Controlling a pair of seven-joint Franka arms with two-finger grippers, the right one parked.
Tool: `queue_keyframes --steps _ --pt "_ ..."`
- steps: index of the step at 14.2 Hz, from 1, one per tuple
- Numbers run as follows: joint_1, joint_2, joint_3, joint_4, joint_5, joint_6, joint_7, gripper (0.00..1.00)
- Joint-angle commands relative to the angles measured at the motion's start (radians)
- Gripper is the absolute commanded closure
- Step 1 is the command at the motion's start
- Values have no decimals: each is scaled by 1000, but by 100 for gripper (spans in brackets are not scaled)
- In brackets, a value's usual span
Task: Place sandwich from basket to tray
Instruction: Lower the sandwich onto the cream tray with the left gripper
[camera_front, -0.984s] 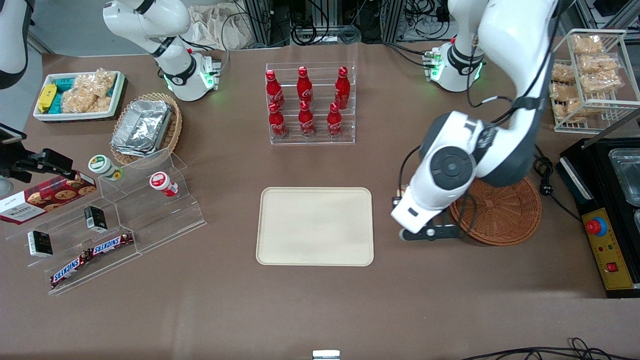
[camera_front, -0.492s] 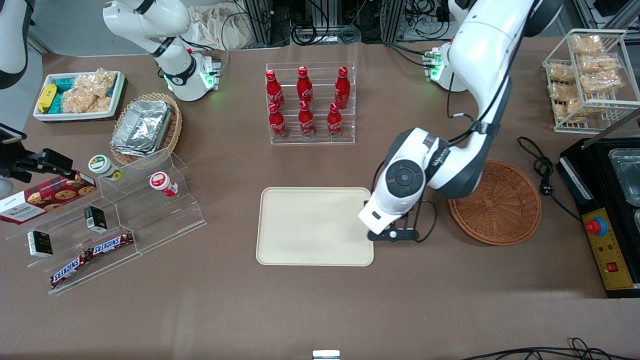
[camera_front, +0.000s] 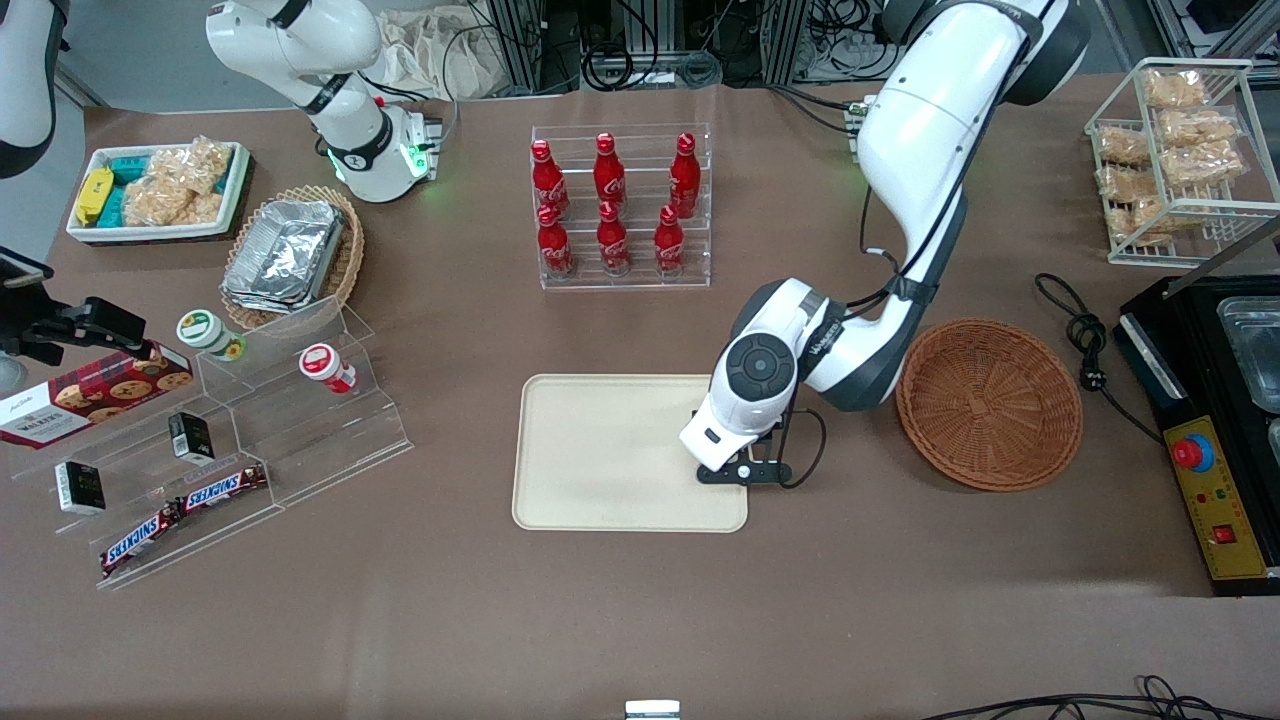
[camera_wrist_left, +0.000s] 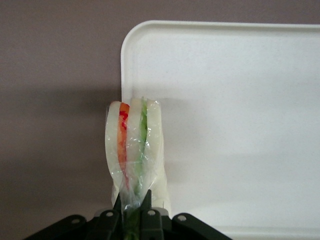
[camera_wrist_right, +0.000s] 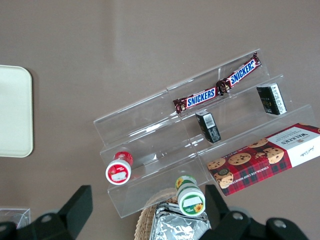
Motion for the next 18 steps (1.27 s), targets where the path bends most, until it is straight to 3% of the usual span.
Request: queue_keyframes --steps 1,11,12,15,18 --pt "-15 36 11 38 5 -1 -18 100" --pt "-24 45 -17 66 4 6 -22 100" --pt "-24 46 -17 64 5 6 -13 95" --pt "-24 56 -16 63 8 9 -7 35" --pt "-21 54 -16 63 10 11 -7 2"
